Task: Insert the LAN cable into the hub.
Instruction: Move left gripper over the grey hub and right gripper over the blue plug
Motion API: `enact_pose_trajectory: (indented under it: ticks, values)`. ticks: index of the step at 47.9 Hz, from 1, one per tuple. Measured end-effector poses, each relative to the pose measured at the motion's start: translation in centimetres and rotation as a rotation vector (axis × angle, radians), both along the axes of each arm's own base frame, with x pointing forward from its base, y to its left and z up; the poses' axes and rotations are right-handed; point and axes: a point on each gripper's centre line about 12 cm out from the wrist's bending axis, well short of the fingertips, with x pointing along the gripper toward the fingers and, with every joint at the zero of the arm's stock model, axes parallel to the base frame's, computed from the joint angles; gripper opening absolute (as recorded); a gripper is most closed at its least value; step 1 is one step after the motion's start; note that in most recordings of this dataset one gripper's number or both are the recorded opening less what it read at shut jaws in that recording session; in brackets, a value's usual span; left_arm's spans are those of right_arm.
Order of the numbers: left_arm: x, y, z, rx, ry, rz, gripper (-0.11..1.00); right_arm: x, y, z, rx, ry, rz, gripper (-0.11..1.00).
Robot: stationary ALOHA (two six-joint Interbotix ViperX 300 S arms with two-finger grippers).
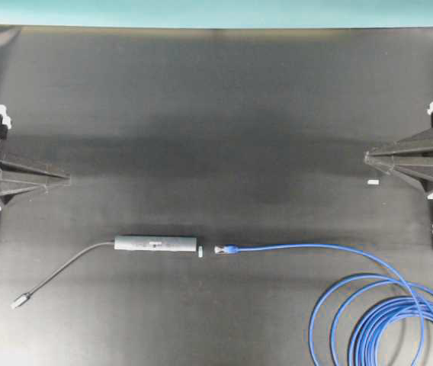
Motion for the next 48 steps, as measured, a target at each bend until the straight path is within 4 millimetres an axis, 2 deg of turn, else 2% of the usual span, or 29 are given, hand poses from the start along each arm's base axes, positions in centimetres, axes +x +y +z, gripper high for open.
enact_pose_trajectory:
  ticks: [4, 13, 18, 28, 31, 34, 38, 40, 44, 46, 48]
  values:
    - [0.6, 0.0, -0.3, 0.026, 0.044, -0.003, 0.0, 0.2, 0.0, 0.0, 0.016, 0.017, -0.002, 0.0]
    - [2.1, 0.0, -0.5, 0.032, 0.144, -0.001, 0.0, 2.5, 0.0, -0.6, 0.086, 0.234, -0.005, 0.0]
    - [2.6, 0.0, -0.6, 0.03, 0.169, -0.001, 0.0, 3.7, 0.2, -1.3, 0.092, 0.366, -0.001, 0.0]
    - [3.7, -0.6, -2.1, 0.035, 0.243, -0.03, 0.01, 6.4, 1.7, -3.3, 0.076, 0.58, 0.047, 0.0]
    - [4.1, -0.8, -2.5, 0.038, 0.262, -0.039, 0.05, 7.3, 1.8, -4.0, 0.074, 0.63, 0.047, 0.0]
    - [4.4, -1.0, -2.9, 0.039, 0.282, -0.044, 0.17, 8.1, 1.9, -4.7, 0.072, 0.679, 0.045, 0.01]
    - [4.9, -1.0, -3.3, 0.038, 0.301, -0.046, 0.41, 9.1, 1.9, -5.8, 0.07, 0.751, 0.043, 0.13]
    - [5.0, -1.1, -3.4, 0.04, 0.309, -0.051, 0.55, 9.6, 2.2, -6.3, 0.065, 0.785, 0.048, 0.26]
    - [5.2, -1.5, -3.5, 0.04, 0.306, -0.063, 0.77, 10.2, 2.7, -7.1, 0.058, 0.826, 0.061, 0.5]
    - [5.5, -1.7, -3.5, 0.031, 0.292, -0.069, 0.83, 10.5, 2.9, -7.3, 0.052, 0.834, 0.069, 0.62]
    - [5.7, -1.9, -3.6, 0.021, 0.277, -0.078, 0.81, 10.8, 3.2, -7.6, 0.047, 0.84, 0.074, 0.72]
